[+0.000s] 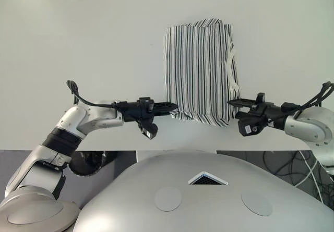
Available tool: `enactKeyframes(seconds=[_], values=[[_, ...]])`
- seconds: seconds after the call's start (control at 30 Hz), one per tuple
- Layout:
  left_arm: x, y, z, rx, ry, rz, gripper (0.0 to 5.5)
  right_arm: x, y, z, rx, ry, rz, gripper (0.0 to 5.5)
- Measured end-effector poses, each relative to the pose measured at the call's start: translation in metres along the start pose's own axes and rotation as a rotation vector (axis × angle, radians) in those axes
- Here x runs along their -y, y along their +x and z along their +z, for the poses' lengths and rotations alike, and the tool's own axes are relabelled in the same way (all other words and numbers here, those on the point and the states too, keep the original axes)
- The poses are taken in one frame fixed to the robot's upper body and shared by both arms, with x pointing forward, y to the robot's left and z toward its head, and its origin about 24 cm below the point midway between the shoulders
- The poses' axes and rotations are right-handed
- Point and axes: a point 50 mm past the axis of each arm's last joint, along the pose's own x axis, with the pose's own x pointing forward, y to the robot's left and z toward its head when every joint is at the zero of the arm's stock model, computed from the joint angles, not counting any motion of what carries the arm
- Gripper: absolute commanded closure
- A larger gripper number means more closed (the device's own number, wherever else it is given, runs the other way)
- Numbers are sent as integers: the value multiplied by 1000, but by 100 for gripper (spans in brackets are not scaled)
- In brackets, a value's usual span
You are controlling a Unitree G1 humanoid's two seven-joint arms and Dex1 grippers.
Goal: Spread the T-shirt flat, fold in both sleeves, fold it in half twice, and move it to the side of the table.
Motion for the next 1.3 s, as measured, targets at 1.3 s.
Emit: enactKeyframes(seconds=[1.3], values=[[-60,-61,5,-164,-470,230,538,52,-46,6,167,154,-250,548]])
